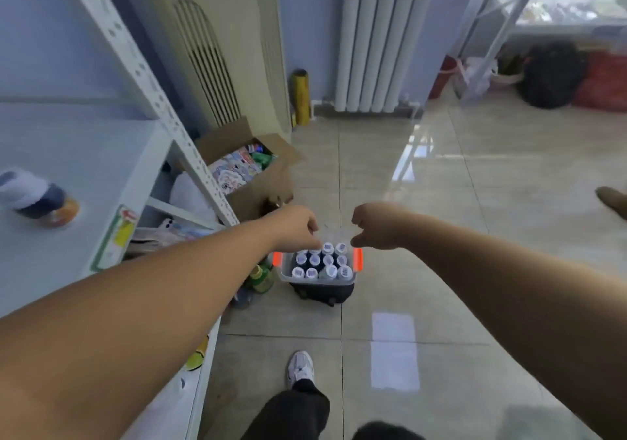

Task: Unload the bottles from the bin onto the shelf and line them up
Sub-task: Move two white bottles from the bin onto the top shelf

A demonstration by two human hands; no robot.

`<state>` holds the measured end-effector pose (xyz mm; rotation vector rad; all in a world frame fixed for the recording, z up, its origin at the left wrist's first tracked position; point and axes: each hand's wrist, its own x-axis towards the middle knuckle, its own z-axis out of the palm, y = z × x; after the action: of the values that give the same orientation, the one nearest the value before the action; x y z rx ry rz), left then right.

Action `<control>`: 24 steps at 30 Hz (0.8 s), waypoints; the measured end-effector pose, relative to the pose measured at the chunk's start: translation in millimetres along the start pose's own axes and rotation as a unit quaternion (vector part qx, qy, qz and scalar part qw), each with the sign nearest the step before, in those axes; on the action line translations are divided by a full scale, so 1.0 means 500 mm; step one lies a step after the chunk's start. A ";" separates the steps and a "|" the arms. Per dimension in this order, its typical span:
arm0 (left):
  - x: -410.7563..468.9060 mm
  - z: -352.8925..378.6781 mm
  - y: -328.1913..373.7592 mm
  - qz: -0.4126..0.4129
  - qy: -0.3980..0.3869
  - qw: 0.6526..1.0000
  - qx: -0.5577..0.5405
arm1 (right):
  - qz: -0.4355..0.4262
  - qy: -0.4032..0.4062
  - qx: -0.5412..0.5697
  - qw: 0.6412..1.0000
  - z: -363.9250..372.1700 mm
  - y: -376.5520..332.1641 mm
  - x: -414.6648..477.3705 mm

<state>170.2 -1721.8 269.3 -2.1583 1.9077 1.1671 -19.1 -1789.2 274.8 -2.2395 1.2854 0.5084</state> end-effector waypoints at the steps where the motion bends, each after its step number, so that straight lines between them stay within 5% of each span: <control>1: 0.036 0.014 -0.013 -0.003 -0.015 1.000 0.006 | 0.010 -0.005 0.004 1.000 0.019 0.013 0.027; 14: 0.410 0.352 -0.185 -0.039 -0.109 0.993 -0.007 | 0.047 -0.101 0.031 0.993 0.365 0.195 0.365; 24: 0.557 0.561 -0.257 -0.082 -0.050 0.995 -0.040 | -0.050 -0.022 -0.069 0.996 0.577 0.251 0.514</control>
<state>131.0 -1788.1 -139.1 -2.2002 1.6375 1.3135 -24.5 -1847.6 -126.9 -2.3792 1.1404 0.6220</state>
